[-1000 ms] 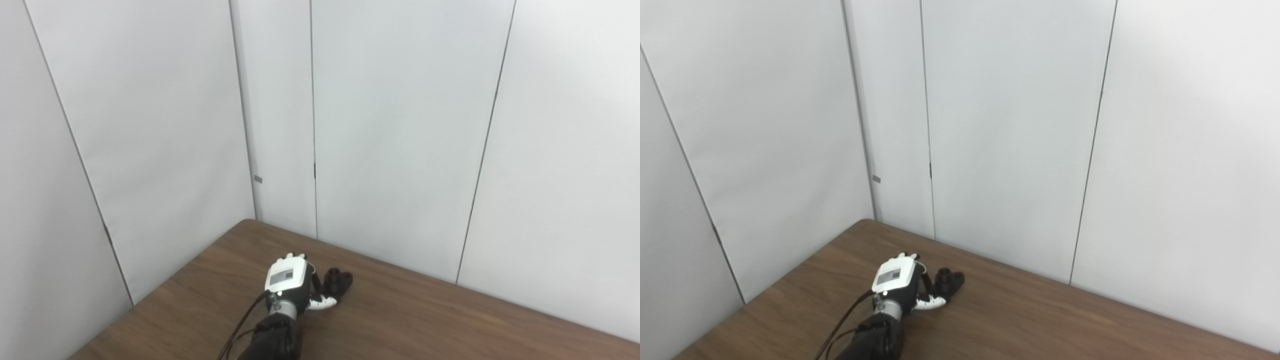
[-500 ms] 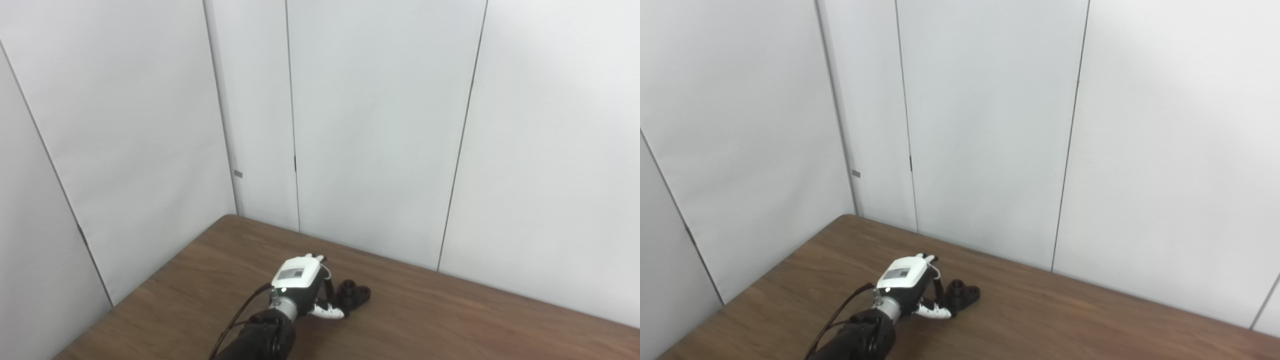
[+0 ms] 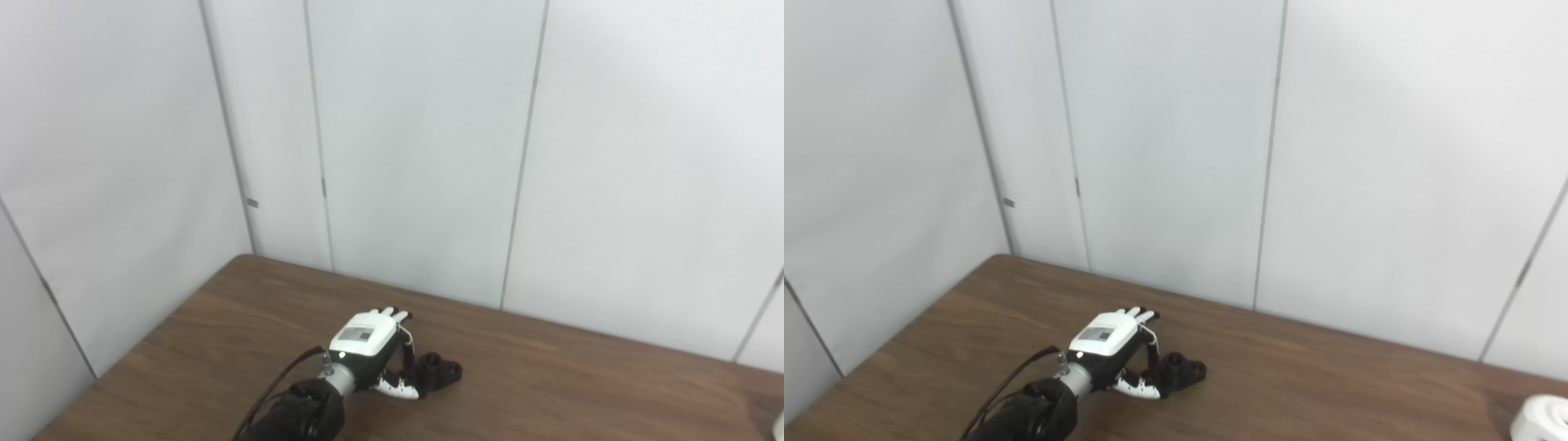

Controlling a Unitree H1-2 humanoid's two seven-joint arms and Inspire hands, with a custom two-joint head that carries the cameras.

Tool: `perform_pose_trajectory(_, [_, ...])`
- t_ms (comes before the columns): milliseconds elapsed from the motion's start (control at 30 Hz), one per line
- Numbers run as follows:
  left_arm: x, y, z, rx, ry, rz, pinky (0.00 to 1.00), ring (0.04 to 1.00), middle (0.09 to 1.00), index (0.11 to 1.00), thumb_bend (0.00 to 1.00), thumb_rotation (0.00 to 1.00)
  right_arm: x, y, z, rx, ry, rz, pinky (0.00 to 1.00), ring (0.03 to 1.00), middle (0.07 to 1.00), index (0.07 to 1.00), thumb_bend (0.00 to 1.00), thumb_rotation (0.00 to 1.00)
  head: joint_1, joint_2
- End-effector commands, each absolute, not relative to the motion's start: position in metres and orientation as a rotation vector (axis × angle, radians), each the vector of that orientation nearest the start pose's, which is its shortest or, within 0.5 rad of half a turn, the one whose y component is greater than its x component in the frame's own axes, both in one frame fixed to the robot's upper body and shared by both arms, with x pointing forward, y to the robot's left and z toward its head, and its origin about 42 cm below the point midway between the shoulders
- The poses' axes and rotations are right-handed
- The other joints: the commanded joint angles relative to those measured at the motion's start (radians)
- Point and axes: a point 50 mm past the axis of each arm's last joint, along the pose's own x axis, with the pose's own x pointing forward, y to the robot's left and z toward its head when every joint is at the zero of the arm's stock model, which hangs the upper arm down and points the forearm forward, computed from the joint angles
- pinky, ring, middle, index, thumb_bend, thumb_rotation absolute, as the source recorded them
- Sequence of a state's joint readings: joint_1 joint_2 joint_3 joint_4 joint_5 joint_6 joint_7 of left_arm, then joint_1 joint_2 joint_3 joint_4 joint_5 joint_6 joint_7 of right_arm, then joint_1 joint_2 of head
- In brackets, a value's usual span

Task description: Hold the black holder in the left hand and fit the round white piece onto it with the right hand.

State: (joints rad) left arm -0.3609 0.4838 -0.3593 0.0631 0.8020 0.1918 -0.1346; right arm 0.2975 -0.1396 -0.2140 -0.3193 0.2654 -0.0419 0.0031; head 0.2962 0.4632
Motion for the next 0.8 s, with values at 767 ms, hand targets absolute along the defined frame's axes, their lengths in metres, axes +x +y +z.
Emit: perform_pose_trajectory(767, [0.397,0.216,0.191,1.360,-0.353,-0.597,1.00,1.000,0.973,0.481,0.52,0.05,0.178,-0.289,0.146,0.076,-0.173,-0.224,0.78,0.866,0.862,0.917,0.65,0.74,-0.151,0.007])
